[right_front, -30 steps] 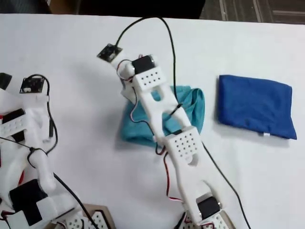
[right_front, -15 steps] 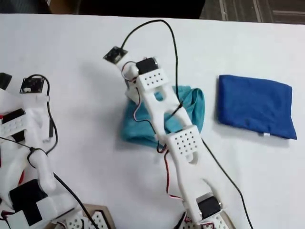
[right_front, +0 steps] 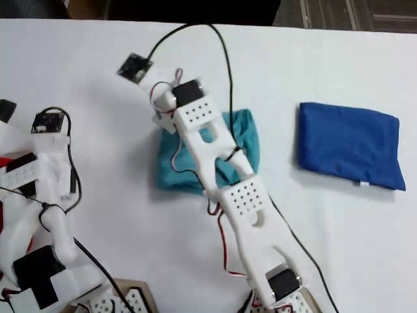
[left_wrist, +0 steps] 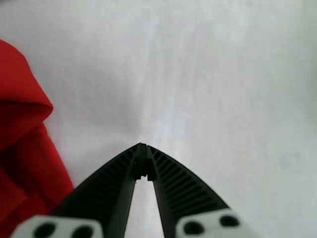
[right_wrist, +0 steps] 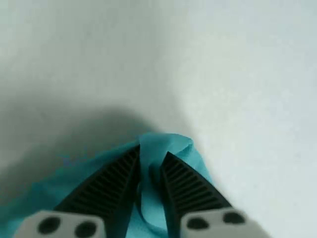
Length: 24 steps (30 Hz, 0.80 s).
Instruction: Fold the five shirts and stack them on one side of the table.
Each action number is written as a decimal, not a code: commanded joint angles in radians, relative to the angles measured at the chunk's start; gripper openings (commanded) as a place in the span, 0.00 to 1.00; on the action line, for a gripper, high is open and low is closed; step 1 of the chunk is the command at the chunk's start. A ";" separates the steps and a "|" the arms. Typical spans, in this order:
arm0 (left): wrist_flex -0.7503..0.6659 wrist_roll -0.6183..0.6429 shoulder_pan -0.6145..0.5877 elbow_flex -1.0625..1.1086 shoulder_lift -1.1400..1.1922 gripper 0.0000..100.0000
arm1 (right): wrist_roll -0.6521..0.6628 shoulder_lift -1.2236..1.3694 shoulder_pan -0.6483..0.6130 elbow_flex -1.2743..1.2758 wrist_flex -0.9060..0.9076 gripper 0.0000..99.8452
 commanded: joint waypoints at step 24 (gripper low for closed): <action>-0.051 0.011 0.000 -0.002 -0.041 0.03 | -0.015 -0.105 0.124 -0.012 0.249 0.02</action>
